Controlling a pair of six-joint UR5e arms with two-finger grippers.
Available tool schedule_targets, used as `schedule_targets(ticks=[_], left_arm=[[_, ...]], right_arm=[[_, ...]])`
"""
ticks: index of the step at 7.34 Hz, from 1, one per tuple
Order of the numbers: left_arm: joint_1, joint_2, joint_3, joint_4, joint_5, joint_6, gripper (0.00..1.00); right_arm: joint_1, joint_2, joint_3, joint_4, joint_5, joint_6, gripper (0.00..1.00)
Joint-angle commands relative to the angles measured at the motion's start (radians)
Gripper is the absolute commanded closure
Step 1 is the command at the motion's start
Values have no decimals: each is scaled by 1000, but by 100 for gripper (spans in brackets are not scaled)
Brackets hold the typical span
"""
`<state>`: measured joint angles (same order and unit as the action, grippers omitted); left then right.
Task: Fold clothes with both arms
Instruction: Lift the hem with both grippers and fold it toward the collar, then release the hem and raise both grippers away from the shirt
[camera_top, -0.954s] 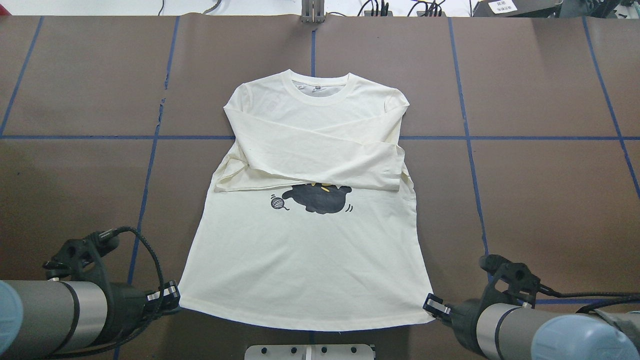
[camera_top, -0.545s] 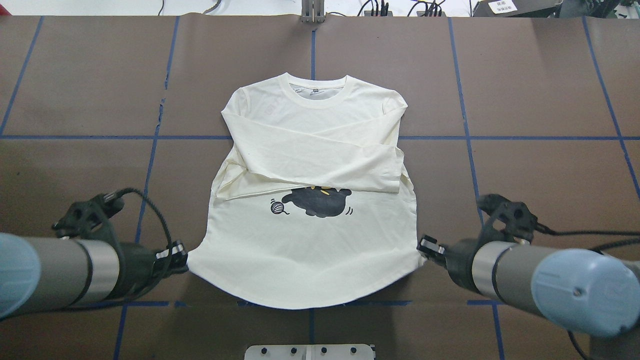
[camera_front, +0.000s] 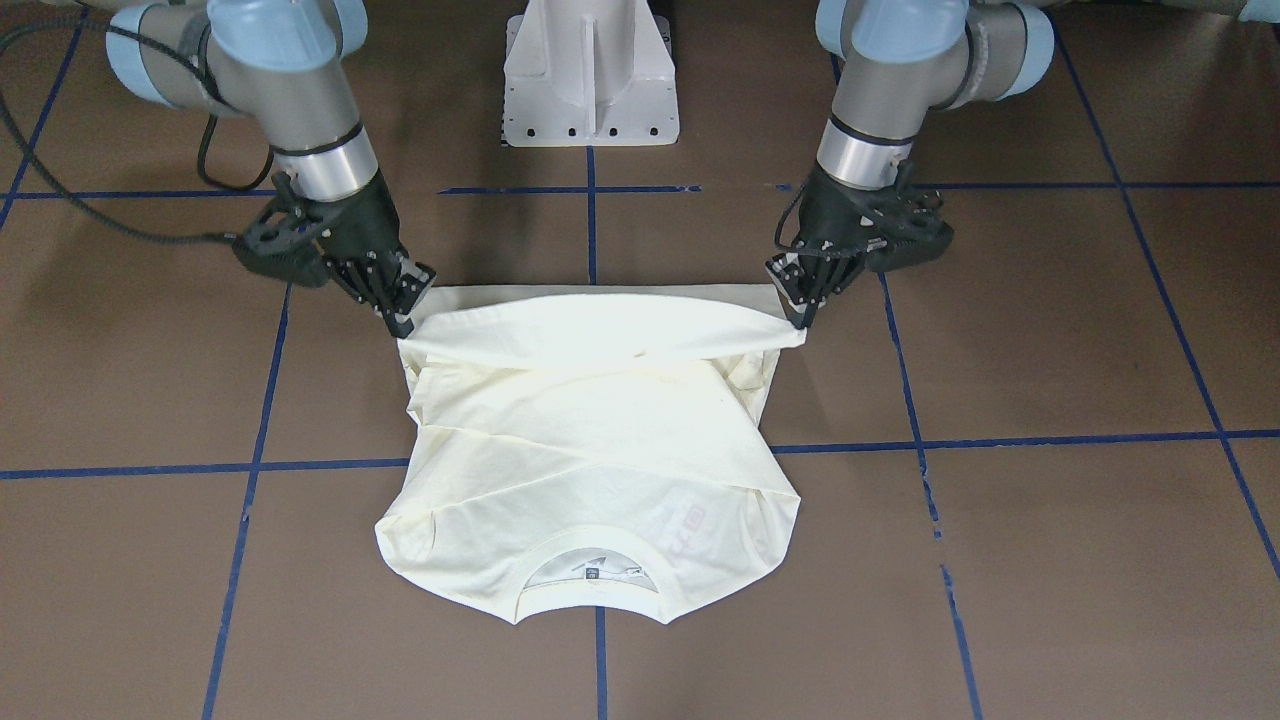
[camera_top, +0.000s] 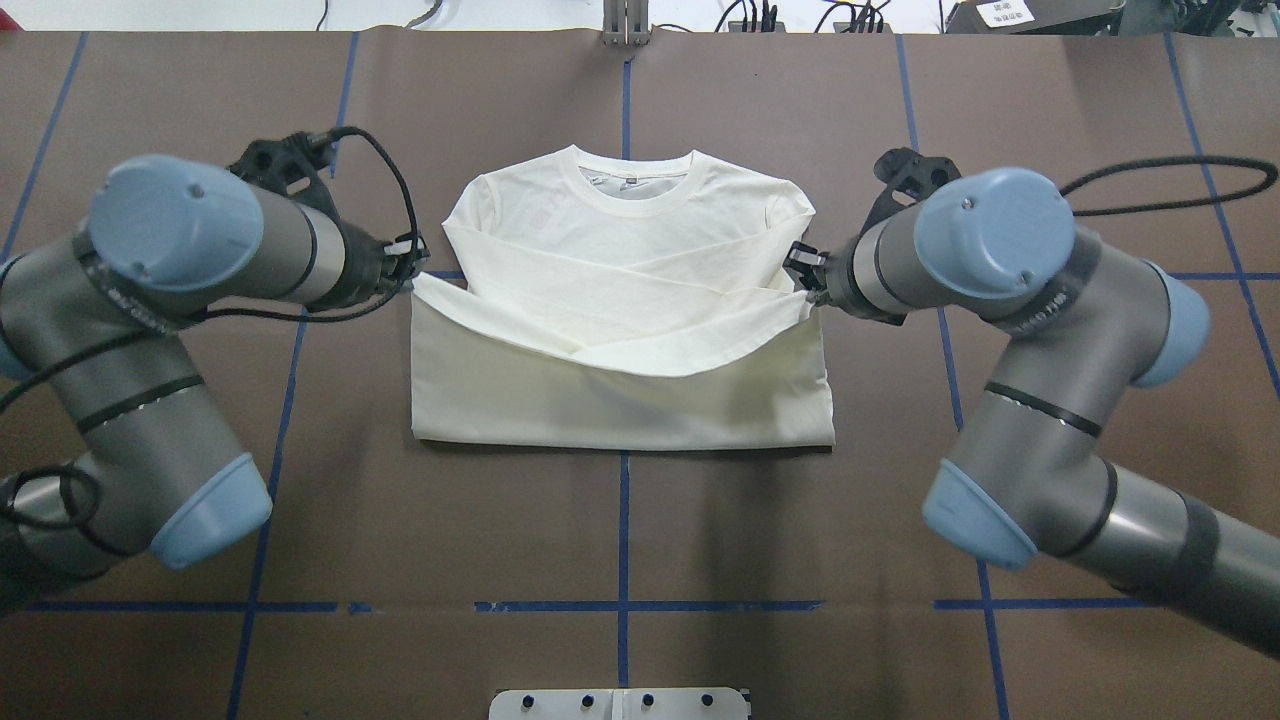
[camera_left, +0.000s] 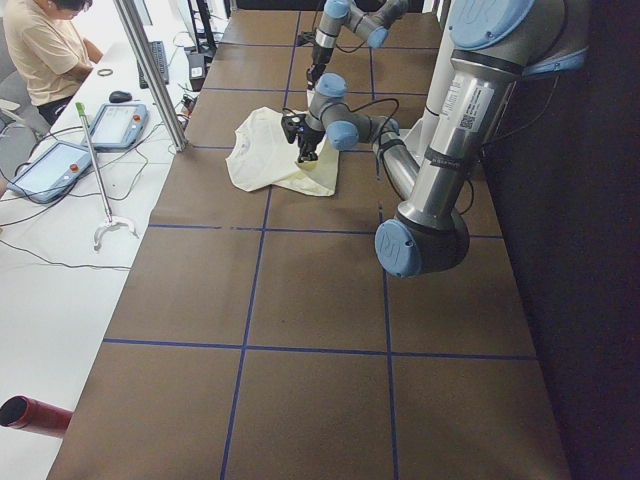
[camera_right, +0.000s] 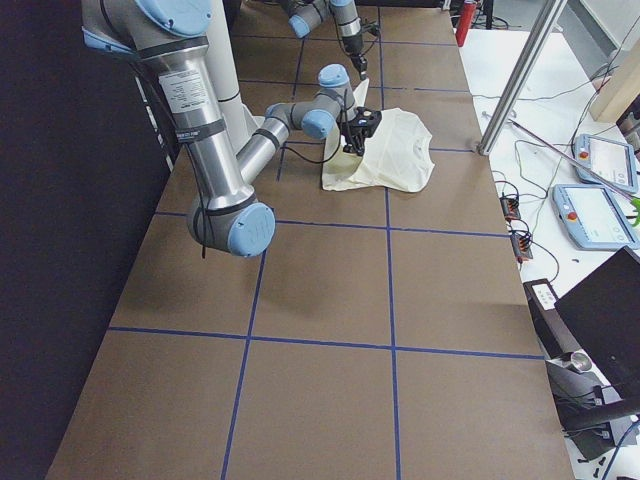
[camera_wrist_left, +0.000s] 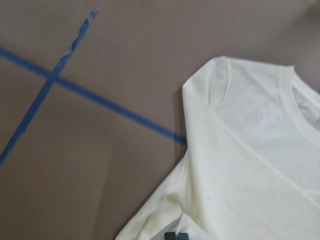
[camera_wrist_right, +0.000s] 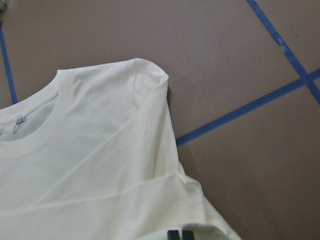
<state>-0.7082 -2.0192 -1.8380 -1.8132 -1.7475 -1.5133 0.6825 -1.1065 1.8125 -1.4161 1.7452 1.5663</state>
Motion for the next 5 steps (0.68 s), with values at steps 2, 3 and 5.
schedule_targets(ticks=[2,3,5], left_arm=[[-66,-166,361,-182,3,36,100],[-66,-183,435,-245,25,35,100],[-66,-208,535,-317,34,35,100]], right_arm=[[95,170,-350,60,8,-110,100],[97,221,-464,113,7,-111,100],[106,255,-562,180,7,-114,100]])
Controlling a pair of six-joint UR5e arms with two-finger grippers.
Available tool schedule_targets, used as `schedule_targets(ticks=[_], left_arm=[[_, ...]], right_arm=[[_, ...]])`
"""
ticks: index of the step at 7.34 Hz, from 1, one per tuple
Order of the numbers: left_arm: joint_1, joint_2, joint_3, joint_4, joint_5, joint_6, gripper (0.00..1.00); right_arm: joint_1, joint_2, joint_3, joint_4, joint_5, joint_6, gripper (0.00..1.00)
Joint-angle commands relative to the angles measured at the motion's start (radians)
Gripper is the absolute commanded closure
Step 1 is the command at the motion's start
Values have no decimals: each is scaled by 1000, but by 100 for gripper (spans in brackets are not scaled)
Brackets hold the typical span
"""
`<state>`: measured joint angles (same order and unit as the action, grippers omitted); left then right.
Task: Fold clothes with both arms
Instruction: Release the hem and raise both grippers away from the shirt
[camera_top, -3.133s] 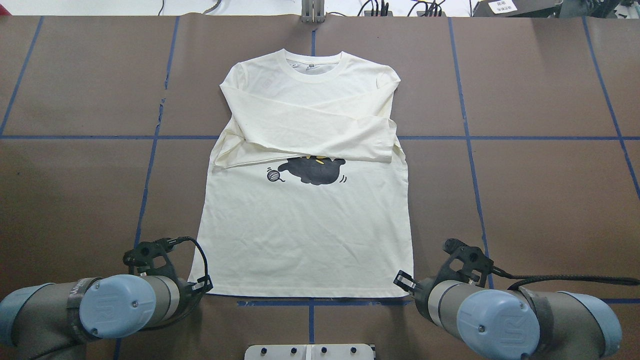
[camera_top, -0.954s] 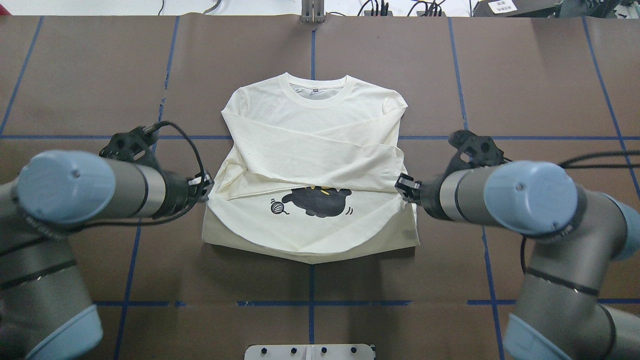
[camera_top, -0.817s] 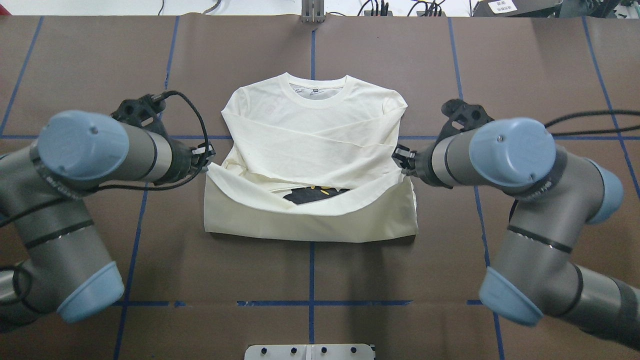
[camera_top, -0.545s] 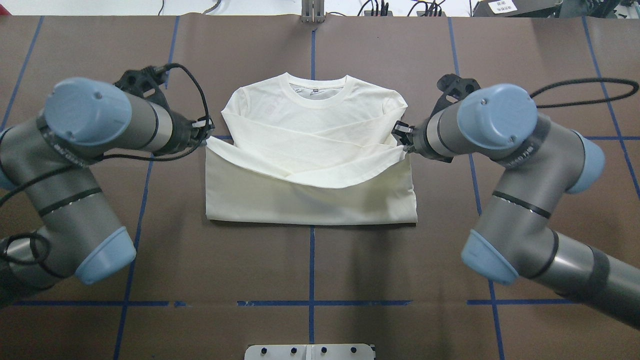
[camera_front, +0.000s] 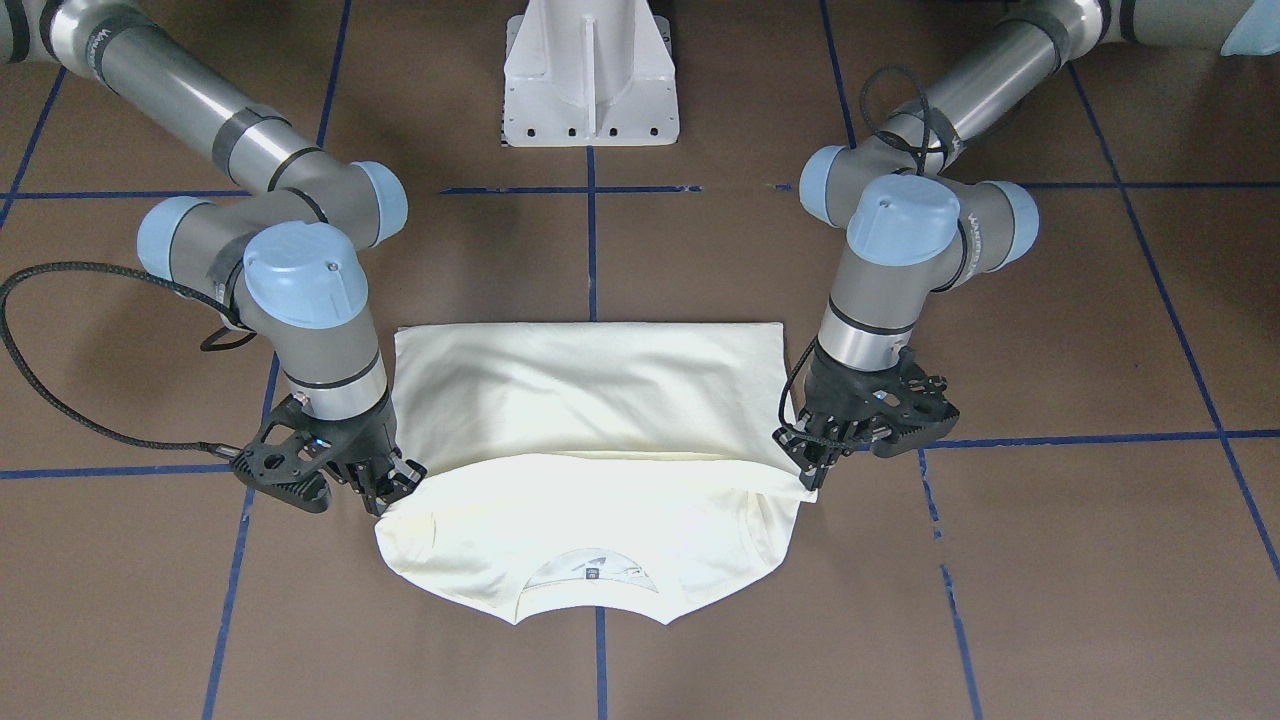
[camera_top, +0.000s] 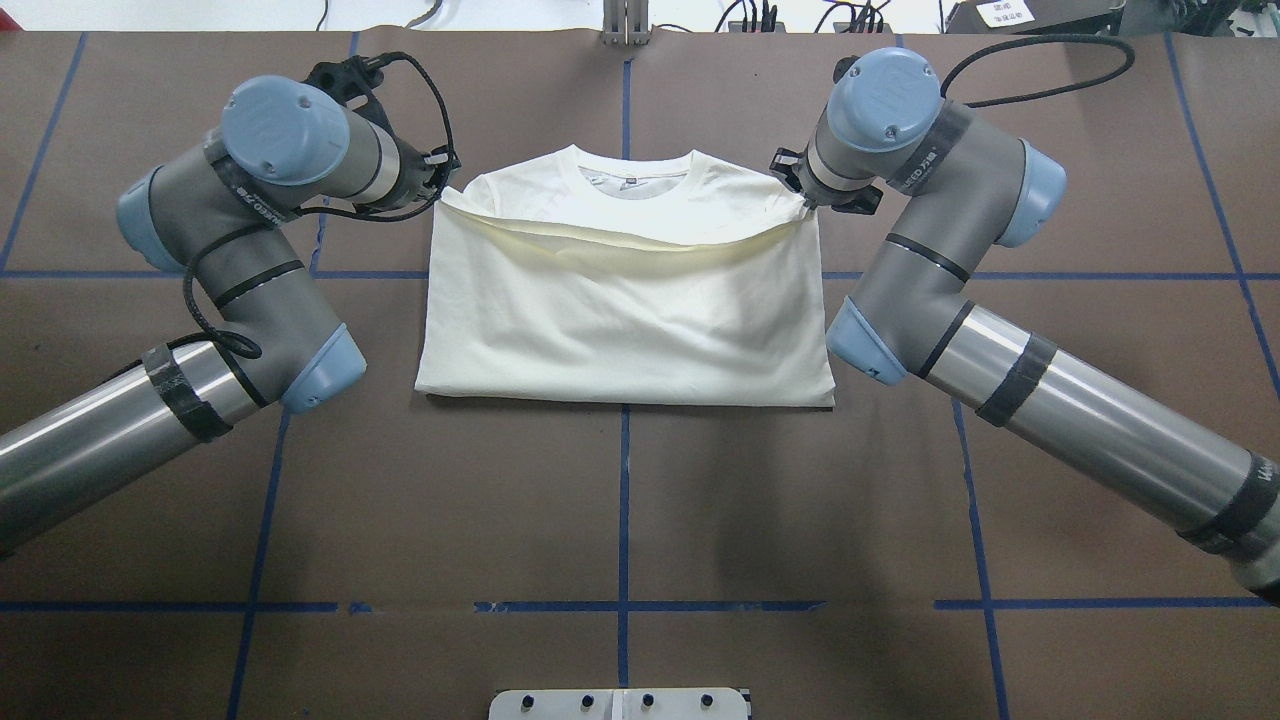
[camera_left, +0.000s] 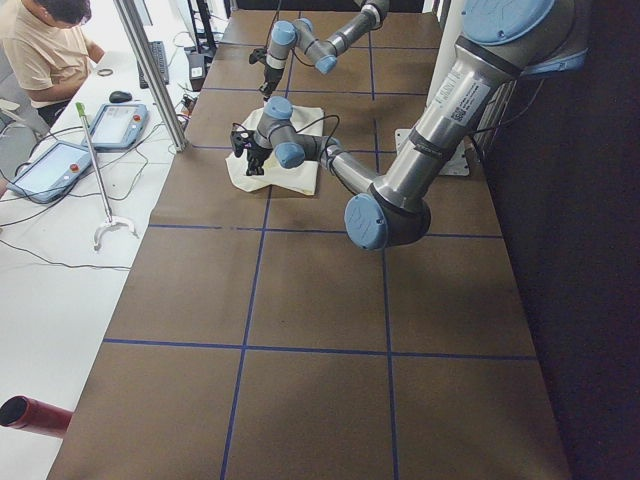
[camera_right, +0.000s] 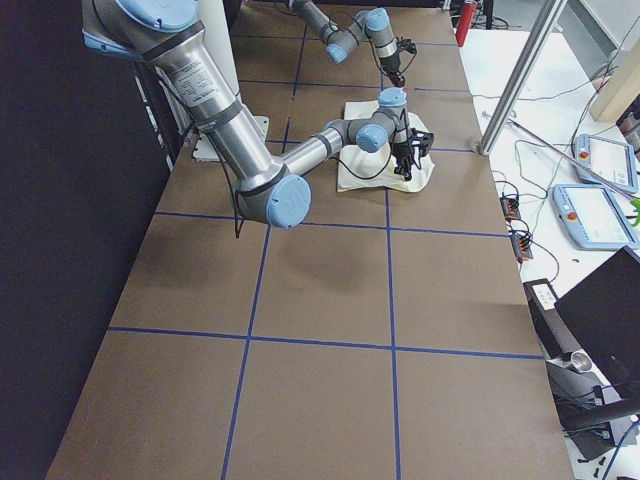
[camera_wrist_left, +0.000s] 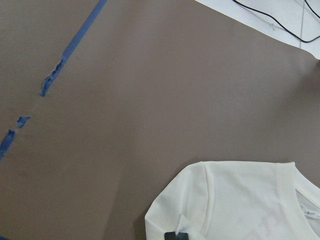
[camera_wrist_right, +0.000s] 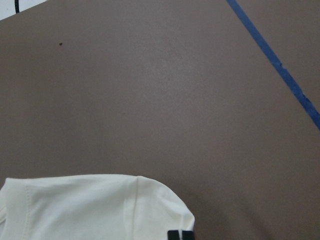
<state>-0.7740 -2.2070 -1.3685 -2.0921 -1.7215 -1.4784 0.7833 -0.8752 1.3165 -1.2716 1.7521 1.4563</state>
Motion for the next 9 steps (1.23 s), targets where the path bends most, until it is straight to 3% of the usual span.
schedule_targets(ticks=[1,2,4,5,6,7,8,9], left_arm=[[1,-26,74,-46,8,0,100],[1,-31,87,-46,8,0,100],[2,-37,94,-48,10,4,71],[-4,-31,89,-107,8,0,67],[-11,-23,86,-164,3,4,67],[-16,-1,62,-169,3,4,67],[-17,48,-8,-169,2,4,67],[-19,65,-26,-169,3,7,67]], right_arm=[[8,27,-77,35,-2,-5,100],[7,33,-85,37,-5,-5,99],[8,62,-109,37,-6,-2,72],[22,83,-94,37,4,7,64],[25,62,-33,32,41,12,61],[28,-43,97,37,105,16,55],[-13,-173,251,38,109,71,50],[-63,-256,341,40,101,181,45]])
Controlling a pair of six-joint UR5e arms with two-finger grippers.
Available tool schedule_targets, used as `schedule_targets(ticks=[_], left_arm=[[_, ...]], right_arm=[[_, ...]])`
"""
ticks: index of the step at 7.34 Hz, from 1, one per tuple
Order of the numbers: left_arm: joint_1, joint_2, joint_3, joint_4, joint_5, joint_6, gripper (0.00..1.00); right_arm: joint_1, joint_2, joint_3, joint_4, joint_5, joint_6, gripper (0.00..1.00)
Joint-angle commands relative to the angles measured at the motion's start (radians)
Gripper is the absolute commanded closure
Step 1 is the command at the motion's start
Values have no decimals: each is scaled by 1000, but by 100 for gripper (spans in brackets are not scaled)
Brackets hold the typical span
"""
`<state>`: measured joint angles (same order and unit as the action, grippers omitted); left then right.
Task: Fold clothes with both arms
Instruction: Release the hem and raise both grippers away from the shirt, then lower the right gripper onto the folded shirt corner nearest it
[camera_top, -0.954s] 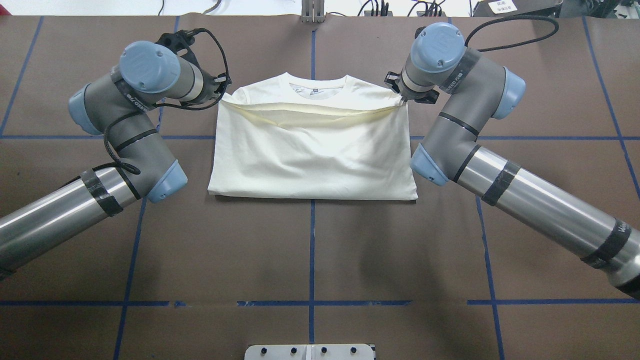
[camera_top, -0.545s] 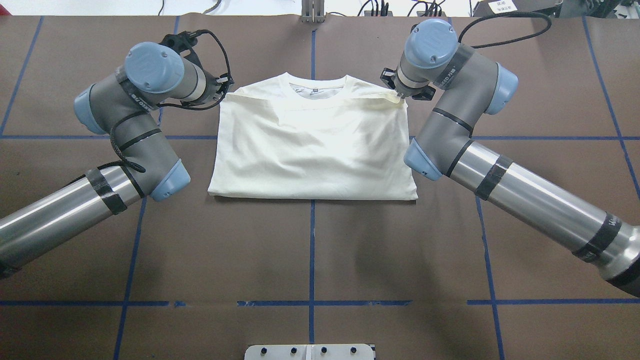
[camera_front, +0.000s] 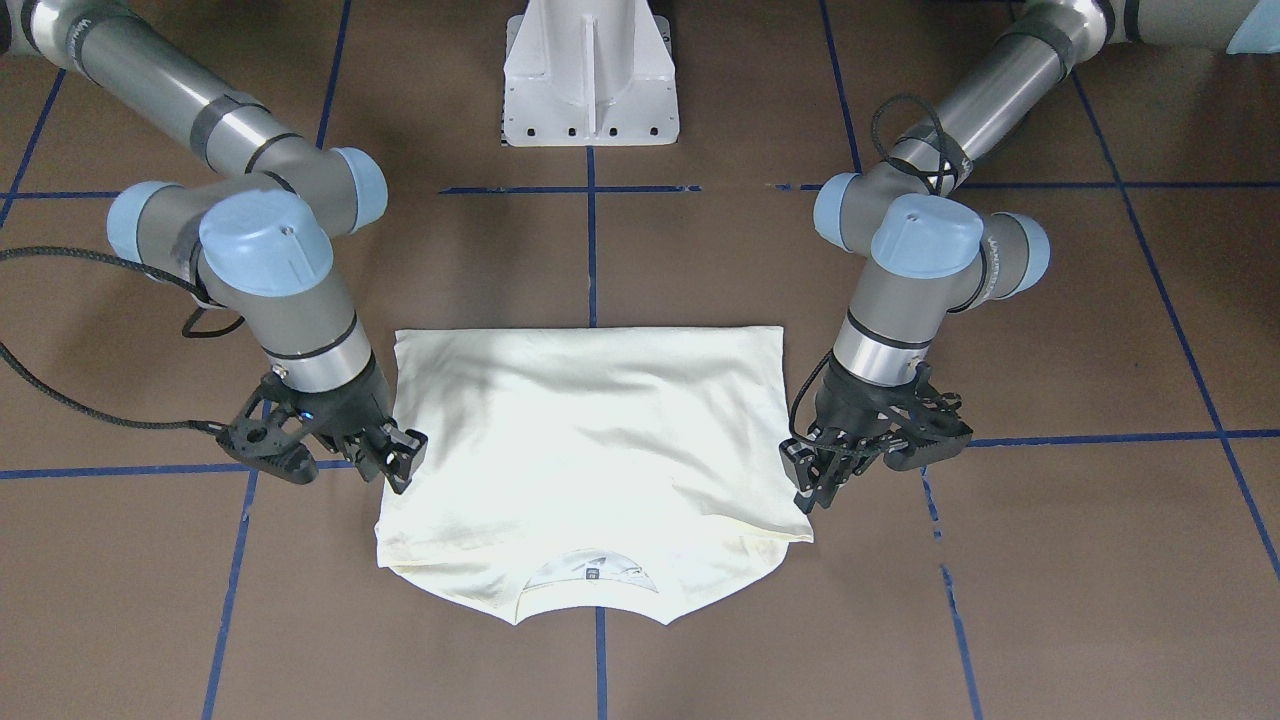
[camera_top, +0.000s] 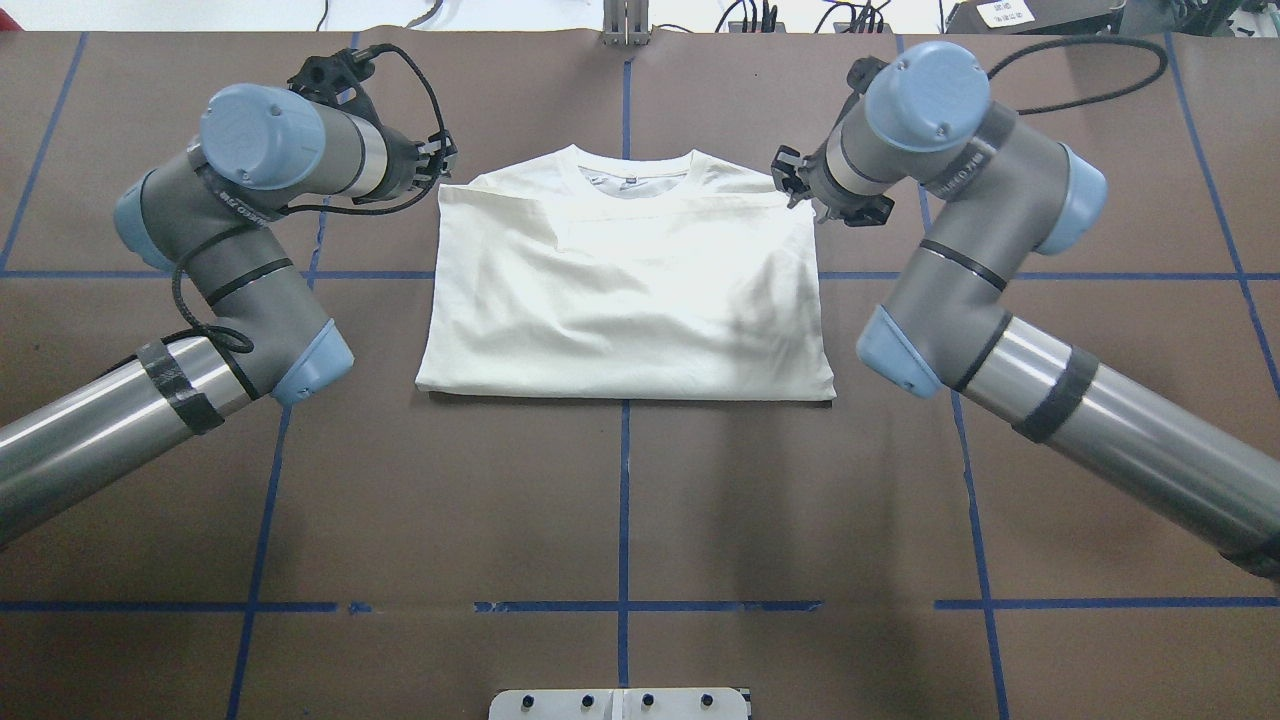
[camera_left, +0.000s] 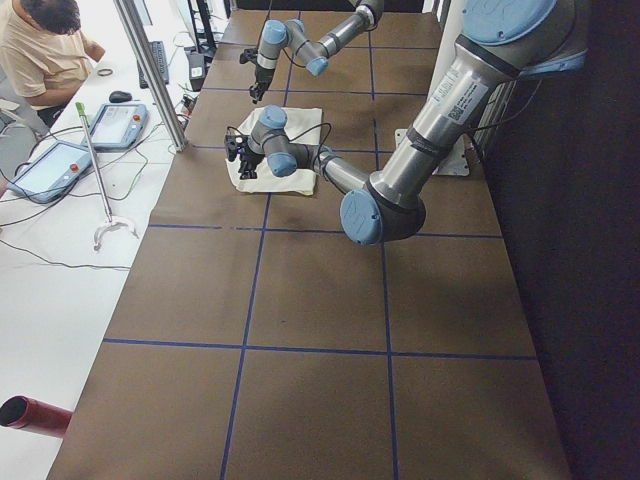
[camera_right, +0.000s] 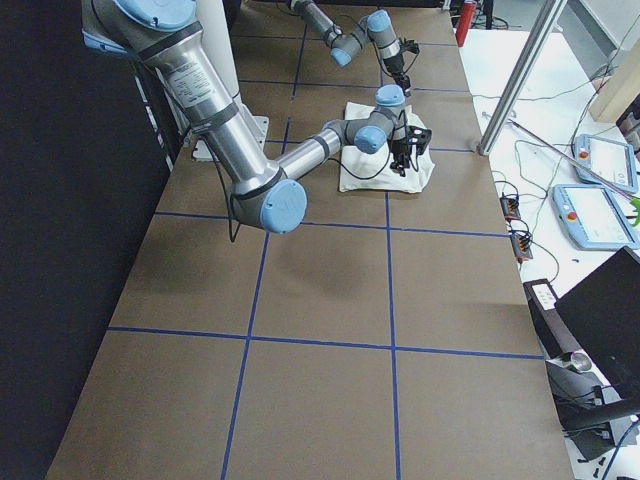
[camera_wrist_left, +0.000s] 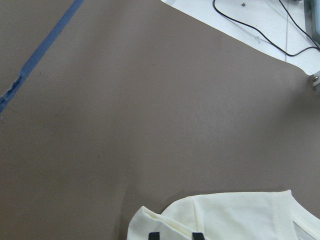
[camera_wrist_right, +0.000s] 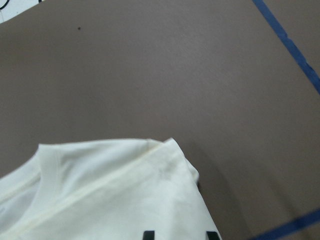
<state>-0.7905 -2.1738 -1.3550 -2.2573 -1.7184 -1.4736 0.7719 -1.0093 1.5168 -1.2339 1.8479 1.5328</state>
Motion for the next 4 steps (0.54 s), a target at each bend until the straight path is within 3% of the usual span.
schedule_targets(ticks=[1,4], left_arm=[[-3,32,-39,-4,2,2,67],[-6,34,-47,1,17,-1,67]], right_arm=[[-112,-159,199,2,-37,203,43],[-209,-225,223,2,-137,336,43]])
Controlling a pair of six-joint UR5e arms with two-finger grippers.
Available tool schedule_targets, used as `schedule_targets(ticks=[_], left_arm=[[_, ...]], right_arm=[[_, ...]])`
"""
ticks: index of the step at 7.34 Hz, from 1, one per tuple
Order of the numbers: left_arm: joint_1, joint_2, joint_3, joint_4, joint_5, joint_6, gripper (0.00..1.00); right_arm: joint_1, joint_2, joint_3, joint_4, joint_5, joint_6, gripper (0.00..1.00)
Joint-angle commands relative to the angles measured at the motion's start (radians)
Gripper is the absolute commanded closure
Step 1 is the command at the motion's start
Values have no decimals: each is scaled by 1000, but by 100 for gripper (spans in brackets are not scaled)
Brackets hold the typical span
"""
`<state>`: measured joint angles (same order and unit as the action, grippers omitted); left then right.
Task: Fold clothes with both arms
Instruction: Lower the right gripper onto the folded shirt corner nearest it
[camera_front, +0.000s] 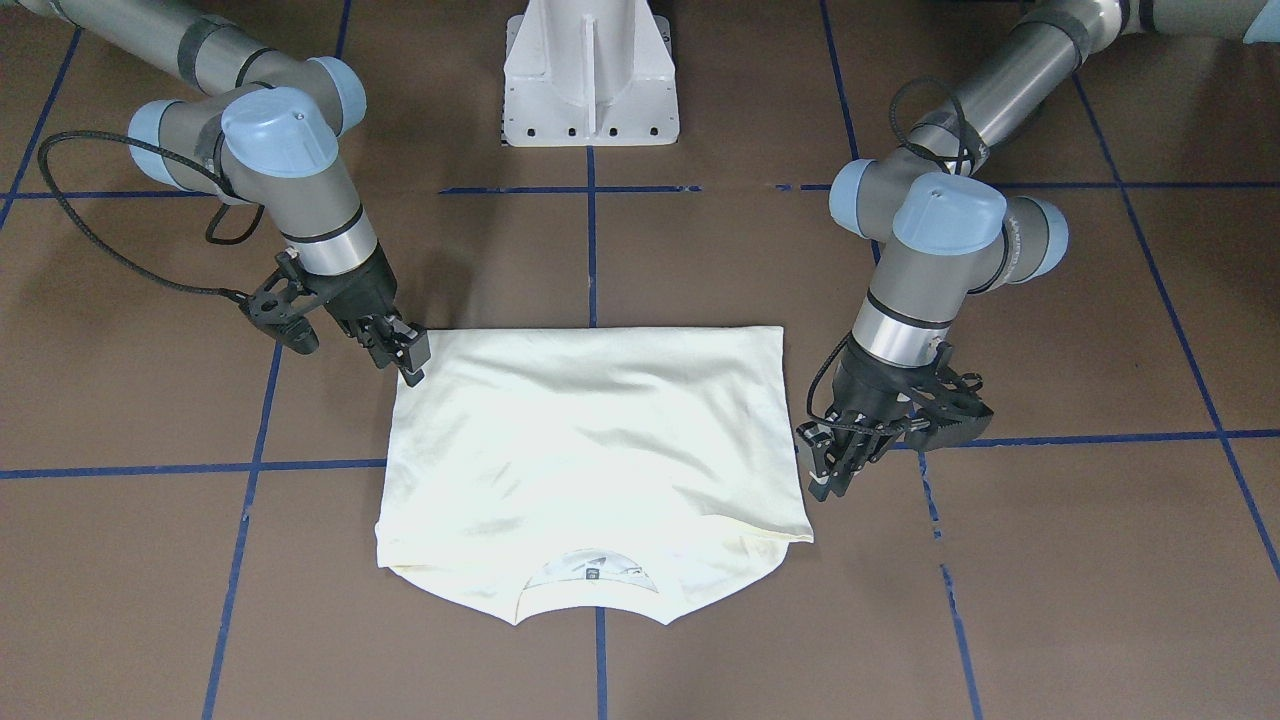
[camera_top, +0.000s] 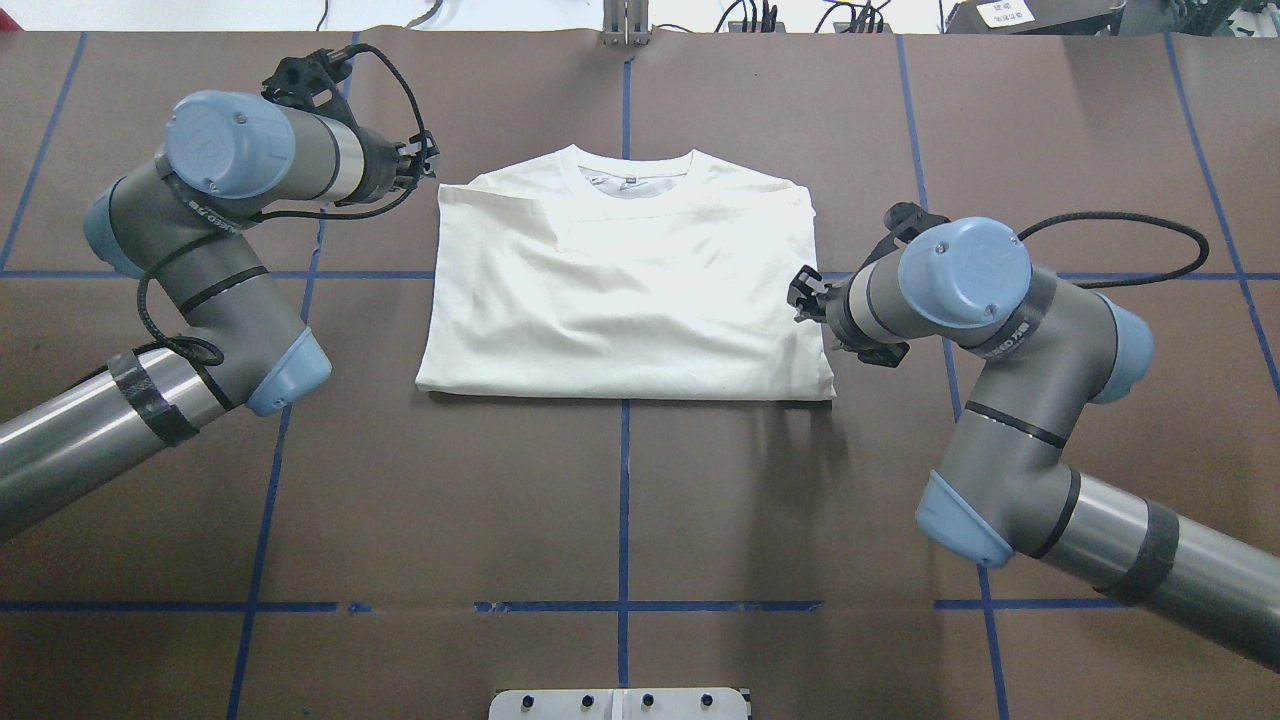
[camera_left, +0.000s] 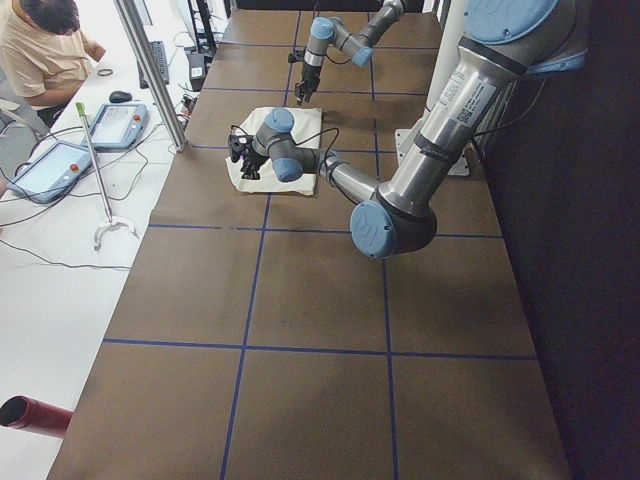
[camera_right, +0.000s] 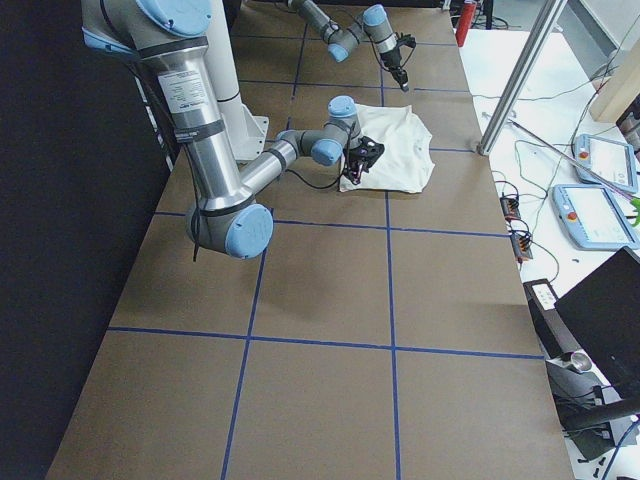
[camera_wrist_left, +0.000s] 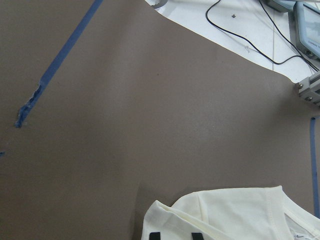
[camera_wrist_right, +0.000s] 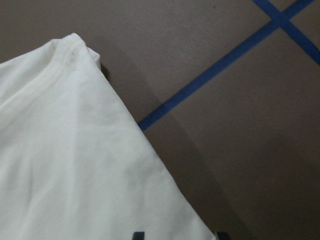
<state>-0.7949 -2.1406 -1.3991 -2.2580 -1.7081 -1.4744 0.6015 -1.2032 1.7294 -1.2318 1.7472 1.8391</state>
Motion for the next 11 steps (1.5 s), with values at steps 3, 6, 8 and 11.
schedule_targets(ticks=[3,6,8,11], left_arm=[[-3,2,-3,2,33,-1,68],[-4,2,-3,3,33,-4,68],[-7,2,-4,3,35,-4,68],[-7,-2,-11,3,48,-6,68]], right_arm=[[-69,-41,12,0,-40,32,40],[-77,-58,15,0,-40,61,65],[-88,-59,25,0,-40,69,100],[-144,-177,204,0,-40,69,100]])
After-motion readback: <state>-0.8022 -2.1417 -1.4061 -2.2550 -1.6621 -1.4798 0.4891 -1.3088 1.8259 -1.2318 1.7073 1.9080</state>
